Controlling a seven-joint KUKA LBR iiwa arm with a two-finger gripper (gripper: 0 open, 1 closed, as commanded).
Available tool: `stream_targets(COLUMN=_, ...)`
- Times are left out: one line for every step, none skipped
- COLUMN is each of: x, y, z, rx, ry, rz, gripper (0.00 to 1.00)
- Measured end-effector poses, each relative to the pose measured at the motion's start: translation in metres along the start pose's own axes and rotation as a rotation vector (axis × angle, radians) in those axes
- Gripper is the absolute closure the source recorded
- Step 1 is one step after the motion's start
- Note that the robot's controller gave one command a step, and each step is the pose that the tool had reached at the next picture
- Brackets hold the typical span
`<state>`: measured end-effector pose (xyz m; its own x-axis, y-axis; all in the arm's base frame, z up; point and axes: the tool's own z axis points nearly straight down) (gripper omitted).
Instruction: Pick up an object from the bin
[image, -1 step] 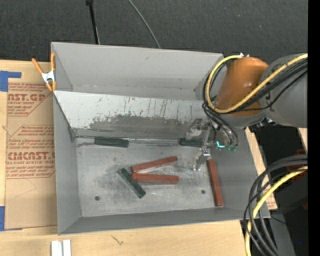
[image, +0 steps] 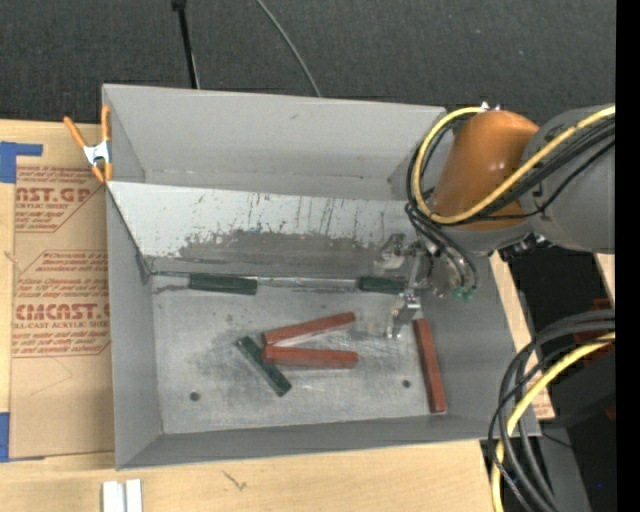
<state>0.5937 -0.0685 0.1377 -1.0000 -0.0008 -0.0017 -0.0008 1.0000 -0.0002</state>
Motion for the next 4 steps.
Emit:
stream_targets(x=0.0253, y=0.0559, z=0.0576, rx=0.005, ry=0.016, rz=0.103, gripper=1.00)
stream_targets(x=0.0171, y=0.0566, z=0.0579, rx=0.003, ry=-0.030, rz=0.107, gripper=0.00)
stream_targets(x=0.0203, y=0.0574, z=0.0603, rx=0.002, ry=-0.019, rz=0.106, gripper=1.00)
stream_targets(x=0.0203, y=0.0574, z=0.0603, rx=0.002, ry=-0.019, rz=0.106, gripper=1.00)
